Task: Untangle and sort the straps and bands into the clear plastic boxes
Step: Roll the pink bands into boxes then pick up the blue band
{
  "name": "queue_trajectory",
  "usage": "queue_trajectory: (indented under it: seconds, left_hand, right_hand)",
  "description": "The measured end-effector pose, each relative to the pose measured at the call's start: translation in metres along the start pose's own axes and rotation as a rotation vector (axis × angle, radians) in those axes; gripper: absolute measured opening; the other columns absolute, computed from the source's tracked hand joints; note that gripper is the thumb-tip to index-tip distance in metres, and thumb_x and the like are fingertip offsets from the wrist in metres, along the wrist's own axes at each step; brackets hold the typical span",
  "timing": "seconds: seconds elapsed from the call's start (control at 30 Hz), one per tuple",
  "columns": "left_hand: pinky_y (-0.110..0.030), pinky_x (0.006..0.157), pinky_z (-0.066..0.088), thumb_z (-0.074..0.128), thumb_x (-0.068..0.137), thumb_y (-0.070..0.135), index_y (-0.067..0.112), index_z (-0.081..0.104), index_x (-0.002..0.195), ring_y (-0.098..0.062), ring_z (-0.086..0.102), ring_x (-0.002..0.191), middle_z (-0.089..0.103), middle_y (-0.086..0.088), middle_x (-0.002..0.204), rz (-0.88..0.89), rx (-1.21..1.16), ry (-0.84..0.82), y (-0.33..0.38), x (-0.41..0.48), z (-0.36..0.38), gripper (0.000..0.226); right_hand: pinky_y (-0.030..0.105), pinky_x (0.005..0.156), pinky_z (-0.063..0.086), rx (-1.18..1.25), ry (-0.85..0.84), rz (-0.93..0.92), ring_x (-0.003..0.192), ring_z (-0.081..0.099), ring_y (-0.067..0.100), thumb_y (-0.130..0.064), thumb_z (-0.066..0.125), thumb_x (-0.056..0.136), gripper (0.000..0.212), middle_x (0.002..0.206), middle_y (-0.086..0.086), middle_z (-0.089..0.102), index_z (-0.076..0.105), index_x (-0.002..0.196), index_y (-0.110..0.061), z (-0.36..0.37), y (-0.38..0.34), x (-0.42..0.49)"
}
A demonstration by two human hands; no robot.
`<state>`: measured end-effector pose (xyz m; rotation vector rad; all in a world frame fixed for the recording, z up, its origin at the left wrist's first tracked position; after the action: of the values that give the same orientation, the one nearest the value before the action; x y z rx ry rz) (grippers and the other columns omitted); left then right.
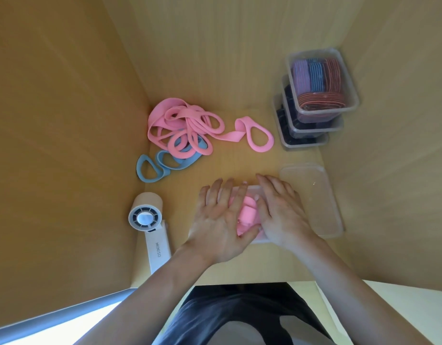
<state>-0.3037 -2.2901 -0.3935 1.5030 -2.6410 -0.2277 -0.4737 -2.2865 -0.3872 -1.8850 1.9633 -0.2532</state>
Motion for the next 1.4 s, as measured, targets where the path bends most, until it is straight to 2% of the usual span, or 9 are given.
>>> queue_trajectory:
  seconds: [0.1,0.23,0.3,0.43,0.6,0.77,1.03,1.23,1.4]
  left_hand:
    - [-0.051,0.108,0.033,0.043,0.085,0.073,0.016,0.045,0.147,-0.034,0.046,0.124,0.051,-0.009,0.136,0.007,-0.041,0.030,-0.002,0.004,-0.002,0.085]
    - [-0.036,0.117,0.023,0.049,0.084,0.063,0.020,0.041,0.148,-0.024,0.037,0.136,0.044,-0.002,0.147,0.026,-0.276,0.067,-0.010,0.005,-0.008,0.078]
    - [-0.027,0.118,0.020,0.054,0.084,0.051,0.022,0.037,0.151,-0.014,0.027,0.144,0.035,0.004,0.154,-0.057,-0.538,0.097,-0.017,0.002,-0.011,0.075]
    - [-0.032,0.118,0.031,0.056,0.084,0.040,0.035,0.027,0.154,0.006,0.018,0.146,0.024,0.021,0.159,-0.296,-0.844,0.103,-0.032,-0.011,-0.009,0.076]
    - [-0.037,0.124,0.021,0.055,0.087,0.047,0.027,0.025,0.157,0.001,0.018,0.150,0.024,0.019,0.162,-0.272,-0.947,0.066,-0.038,-0.030,-0.006,0.079]
    - [-0.008,0.116,0.009,0.067,0.086,0.056,0.029,0.009,0.160,0.010,0.004,0.149,0.004,0.026,0.165,-0.188,-0.849,-0.042,-0.042,-0.039,-0.006,0.098]
    - [-0.007,0.111,0.005,0.062,0.092,0.052,0.032,-0.009,0.159,0.015,-0.008,0.146,-0.017,0.031,0.161,-0.118,-0.669,-0.105,-0.042,-0.041,-0.010,0.100]
    - [-0.020,0.117,0.013,0.066,0.086,0.059,0.034,-0.006,0.160,0.016,-0.006,0.146,-0.012,0.033,0.161,-0.136,-0.659,-0.128,-0.044,-0.039,-0.010,0.105]
    - [-0.027,0.123,0.017,0.076,0.078,0.062,0.037,0.002,0.159,0.013,0.006,0.147,0.005,0.029,0.163,-0.207,-0.906,-0.141,-0.044,-0.041,-0.015,0.112]
  right_hand:
    - [0.038,0.118,0.021,-0.056,-0.036,0.049,0.144,0.024,0.020,-0.038,0.030,0.104,0.061,0.161,-0.003,0.024,0.012,0.160,-0.022,-0.001,-0.005,0.002]
    - [0.036,0.118,0.020,0.042,0.006,0.078,0.145,0.027,0.022,-0.044,0.028,0.098,0.065,0.160,0.001,0.030,0.022,0.159,-0.019,0.004,-0.003,0.000]
    - [0.037,0.119,0.022,0.069,0.081,0.045,0.143,0.031,0.023,-0.047,0.023,0.091,0.073,0.156,0.004,0.038,0.030,0.156,-0.015,0.003,-0.003,-0.002]
    - [0.048,0.120,0.021,0.066,0.201,-0.163,0.144,0.030,0.023,-0.037,0.042,0.092,0.067,0.154,0.005,0.039,0.031,0.154,-0.014,-0.001,-0.003,-0.011]
    - [0.048,0.125,0.002,0.021,0.025,-0.335,0.155,0.000,0.015,-0.061,0.042,0.093,0.073,0.166,-0.004,0.015,0.029,0.154,-0.023,-0.004,-0.015,-0.024]
    - [0.047,0.124,-0.013,-0.130,-0.230,-0.337,0.151,-0.024,0.011,-0.090,0.049,0.068,0.118,0.167,-0.011,-0.016,0.005,0.159,-0.029,-0.008,-0.021,-0.016]
    - [0.052,0.124,-0.002,-0.270,-0.156,-0.372,0.155,-0.001,0.021,-0.095,0.036,0.070,0.116,0.168,-0.005,0.000,0.007,0.159,-0.026,-0.001,-0.014,-0.016]
    - [0.048,0.120,0.012,-0.274,-0.111,-0.388,0.145,0.024,0.021,-0.096,0.044,0.065,0.116,0.161,-0.004,0.023,0.023,0.155,-0.026,-0.006,-0.017,-0.013]
    - [0.045,0.118,0.016,-0.263,-0.113,-0.394,0.140,0.029,0.022,-0.095,0.050,0.062,0.116,0.155,-0.003,0.029,0.028,0.152,-0.025,-0.009,-0.019,-0.010]
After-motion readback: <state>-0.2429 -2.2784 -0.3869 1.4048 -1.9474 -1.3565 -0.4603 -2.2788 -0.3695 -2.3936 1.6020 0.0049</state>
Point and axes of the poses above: each hand's wrist, its own x-axis towards the middle knuckle, its own z-axis out of the palm, y = z × x, the point moved 1 cm from there along x, towards the middle knuckle
